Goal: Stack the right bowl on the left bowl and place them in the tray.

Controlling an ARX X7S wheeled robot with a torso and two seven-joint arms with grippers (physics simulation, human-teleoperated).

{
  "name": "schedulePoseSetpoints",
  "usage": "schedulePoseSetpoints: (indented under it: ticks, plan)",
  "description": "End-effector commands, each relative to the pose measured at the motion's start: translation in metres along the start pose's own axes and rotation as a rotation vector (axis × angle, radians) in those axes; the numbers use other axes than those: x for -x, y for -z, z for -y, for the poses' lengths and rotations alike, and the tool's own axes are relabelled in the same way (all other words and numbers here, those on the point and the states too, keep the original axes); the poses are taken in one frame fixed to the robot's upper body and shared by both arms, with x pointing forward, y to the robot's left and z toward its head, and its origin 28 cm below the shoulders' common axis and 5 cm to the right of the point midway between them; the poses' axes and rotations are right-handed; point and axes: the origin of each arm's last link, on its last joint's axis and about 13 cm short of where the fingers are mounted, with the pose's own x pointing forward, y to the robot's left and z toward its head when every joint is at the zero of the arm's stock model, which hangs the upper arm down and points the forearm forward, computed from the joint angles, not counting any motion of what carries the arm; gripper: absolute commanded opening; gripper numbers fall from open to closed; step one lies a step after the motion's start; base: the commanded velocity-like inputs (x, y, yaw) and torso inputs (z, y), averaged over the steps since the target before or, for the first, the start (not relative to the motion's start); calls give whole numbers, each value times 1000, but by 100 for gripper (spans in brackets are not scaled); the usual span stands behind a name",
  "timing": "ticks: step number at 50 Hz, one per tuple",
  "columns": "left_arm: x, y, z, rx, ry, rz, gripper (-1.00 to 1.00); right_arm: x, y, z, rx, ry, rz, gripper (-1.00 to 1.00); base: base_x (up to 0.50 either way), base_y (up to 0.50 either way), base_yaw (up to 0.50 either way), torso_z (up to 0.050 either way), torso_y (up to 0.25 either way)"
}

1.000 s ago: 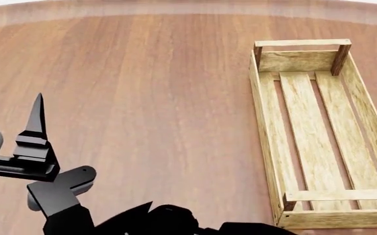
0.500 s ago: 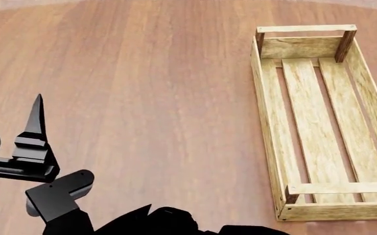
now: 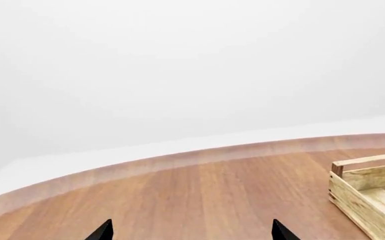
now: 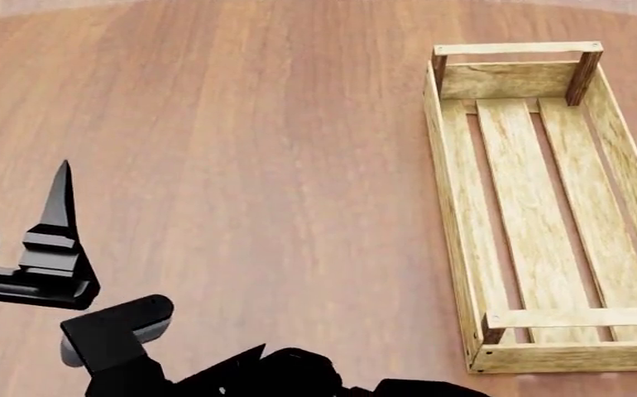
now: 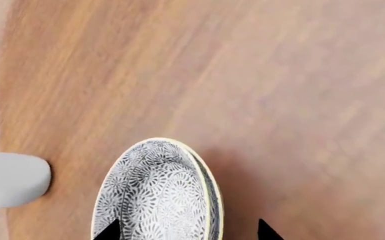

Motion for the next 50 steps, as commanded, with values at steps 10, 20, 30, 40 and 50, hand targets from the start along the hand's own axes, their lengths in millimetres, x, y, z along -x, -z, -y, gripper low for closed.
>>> schedulePoseSetpoints:
  ticks: [10, 20, 30, 40, 50]
  plan:
    - [0, -1, -1, 10, -2, 3, 100, -1, 1, -1, -54, -48, -57, 100, 0, 0, 0, 0, 0]
    - [0, 2, 0, -9, 13, 0, 100, -1, 1, -3, 6, -63, -39, 100, 0, 0, 0, 0, -166]
    - [1, 2, 0, 10, 28, 7, 100, -2, 3, -5, 43, -80, -37, 100, 0, 0, 0, 0, -116]
    - [1, 3, -1, 10, 17, 5, 100, -2, 1, -5, 83, -91, -12, -100, 0, 0, 0, 0, 0]
    - [2, 3, -2, 11, 12, 5, 100, -4, 3, -6, 103, -100, 2, -100, 0, 0, 0, 0, 0]
